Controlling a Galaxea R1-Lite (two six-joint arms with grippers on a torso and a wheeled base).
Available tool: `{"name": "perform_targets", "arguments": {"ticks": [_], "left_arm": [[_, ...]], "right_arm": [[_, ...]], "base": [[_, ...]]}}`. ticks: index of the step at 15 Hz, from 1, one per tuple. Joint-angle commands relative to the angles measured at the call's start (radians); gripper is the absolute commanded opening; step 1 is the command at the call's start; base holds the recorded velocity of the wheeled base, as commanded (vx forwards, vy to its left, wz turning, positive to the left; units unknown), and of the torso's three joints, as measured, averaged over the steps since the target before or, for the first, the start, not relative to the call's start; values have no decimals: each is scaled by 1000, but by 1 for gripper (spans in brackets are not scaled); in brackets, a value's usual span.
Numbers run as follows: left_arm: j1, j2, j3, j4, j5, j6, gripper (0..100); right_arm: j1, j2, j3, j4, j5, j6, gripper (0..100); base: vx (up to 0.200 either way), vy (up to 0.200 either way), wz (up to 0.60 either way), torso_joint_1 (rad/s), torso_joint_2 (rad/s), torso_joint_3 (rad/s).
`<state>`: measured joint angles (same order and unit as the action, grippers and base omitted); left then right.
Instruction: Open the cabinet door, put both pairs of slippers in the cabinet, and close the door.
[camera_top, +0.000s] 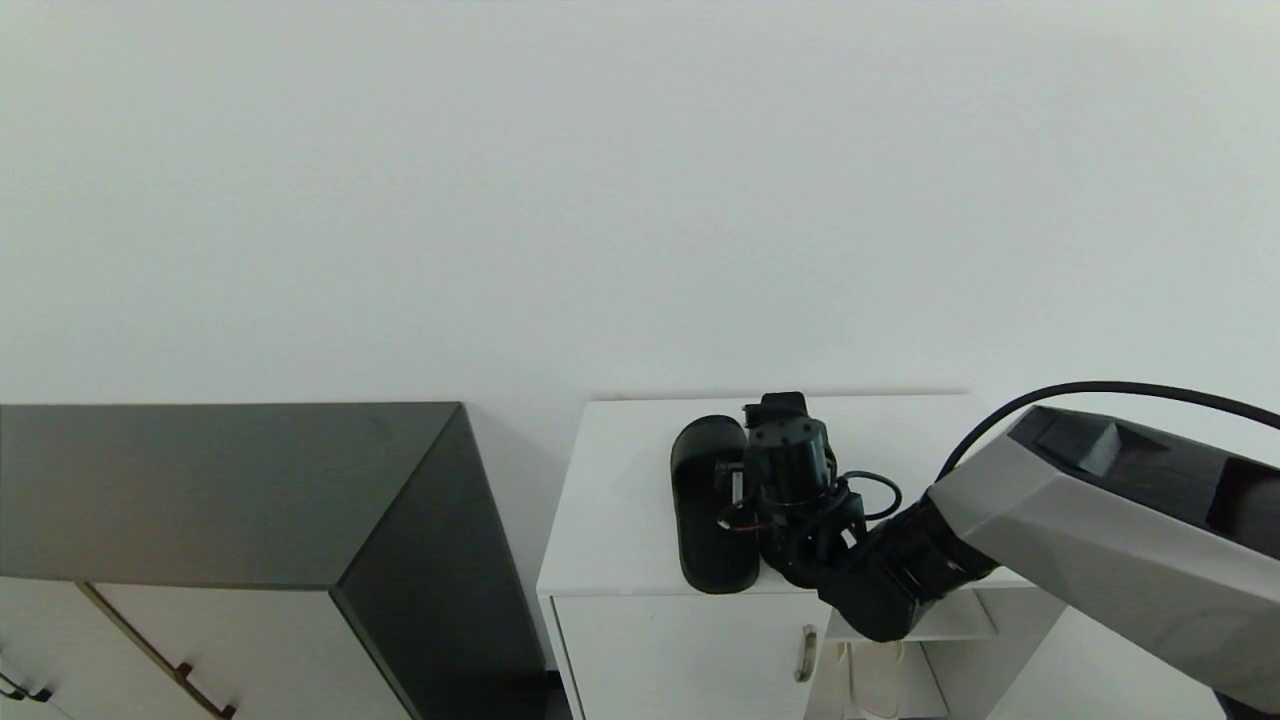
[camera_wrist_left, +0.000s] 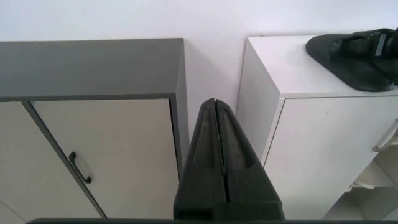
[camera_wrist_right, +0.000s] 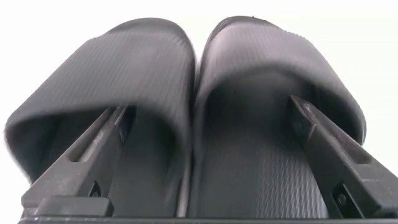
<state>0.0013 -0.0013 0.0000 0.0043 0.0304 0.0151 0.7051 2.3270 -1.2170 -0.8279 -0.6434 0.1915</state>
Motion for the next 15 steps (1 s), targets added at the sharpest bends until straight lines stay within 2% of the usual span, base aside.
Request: {"name": "perform_targets", "arguments": {"ticks": [1, 2, 9, 12, 15], "left_arm": [[0, 1, 0, 0, 0, 0, 0], [0, 1, 0, 0, 0, 0, 0], [0, 1, 0, 0, 0, 0, 0], [0, 1, 0, 0, 0, 0, 0], [0, 1, 0, 0, 0, 0, 0]], "right_arm": [[-9, 38, -36, 1, 5, -4, 100], [-9, 45, -44, 1, 10, -4, 0], [5, -3, -12, -14, 7, -4, 0], [48, -156, 160, -46, 48, -4, 0], [83, -348, 418, -77, 200, -17, 0]], "base": [[0, 0, 0, 0, 0, 0], [0, 0, 0, 0, 0, 0], [0, 0, 0, 0, 0, 0], [0, 0, 0, 0, 0, 0], [0, 0, 0, 0, 0, 0]]}}
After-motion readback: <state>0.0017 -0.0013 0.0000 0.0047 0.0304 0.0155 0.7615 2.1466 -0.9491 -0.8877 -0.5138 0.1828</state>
